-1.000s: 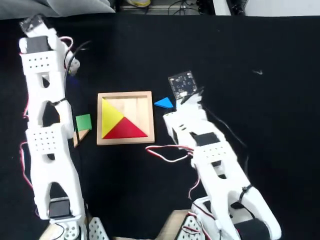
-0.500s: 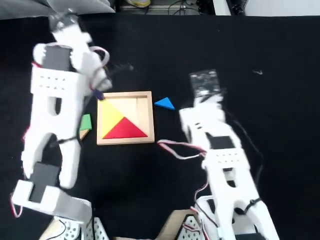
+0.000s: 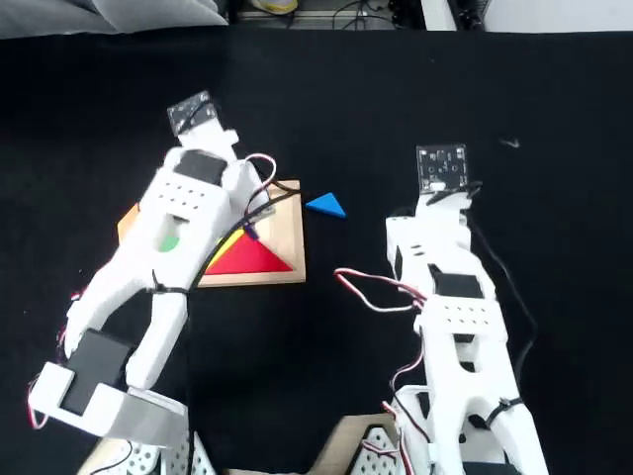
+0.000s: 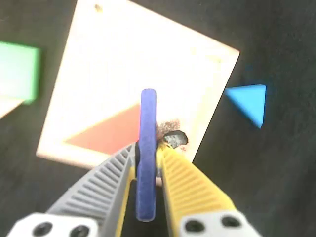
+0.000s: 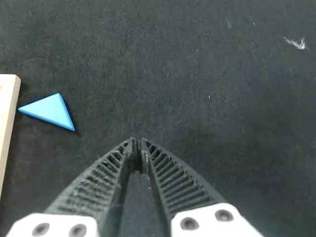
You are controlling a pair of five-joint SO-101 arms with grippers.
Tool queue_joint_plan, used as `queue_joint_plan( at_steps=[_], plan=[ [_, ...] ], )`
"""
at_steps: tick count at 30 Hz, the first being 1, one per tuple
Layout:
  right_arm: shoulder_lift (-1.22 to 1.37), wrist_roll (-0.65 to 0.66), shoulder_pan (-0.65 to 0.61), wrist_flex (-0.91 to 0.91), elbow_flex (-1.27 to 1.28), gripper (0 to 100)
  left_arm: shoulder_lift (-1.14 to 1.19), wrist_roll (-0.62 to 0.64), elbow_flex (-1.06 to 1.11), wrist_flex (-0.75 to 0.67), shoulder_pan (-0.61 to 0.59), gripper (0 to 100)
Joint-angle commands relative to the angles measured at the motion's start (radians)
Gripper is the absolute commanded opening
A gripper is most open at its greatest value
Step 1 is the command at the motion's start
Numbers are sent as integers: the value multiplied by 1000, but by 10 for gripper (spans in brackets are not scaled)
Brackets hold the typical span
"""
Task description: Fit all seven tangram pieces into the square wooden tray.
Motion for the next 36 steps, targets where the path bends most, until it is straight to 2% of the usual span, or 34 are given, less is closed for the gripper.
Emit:
queue_joint_plan(
  at_steps=[1, 5, 8, 11, 26, 36],
  plan=[
    [-35, 11, 11, -46, 5, 11, -57, 12, 102, -241, 12, 30],
    [-35, 12, 9, -49, 5, 11, -57, 15, 180, -414, 30, 30],
    [-35, 14, -11, -46, 5, 11, -49, 21, 206, -485, 36, 30],
    [-35, 14, -11, -44, 7, 11, -48, 98, 225, -512, 36, 30],
    [-33, 14, -11, -44, 7, 11, -44, 316, 265, -545, 35, 30],
    [-33, 14, -11, -44, 7, 11, -44, 361, 380, -767, 36, 29]
  ],
)
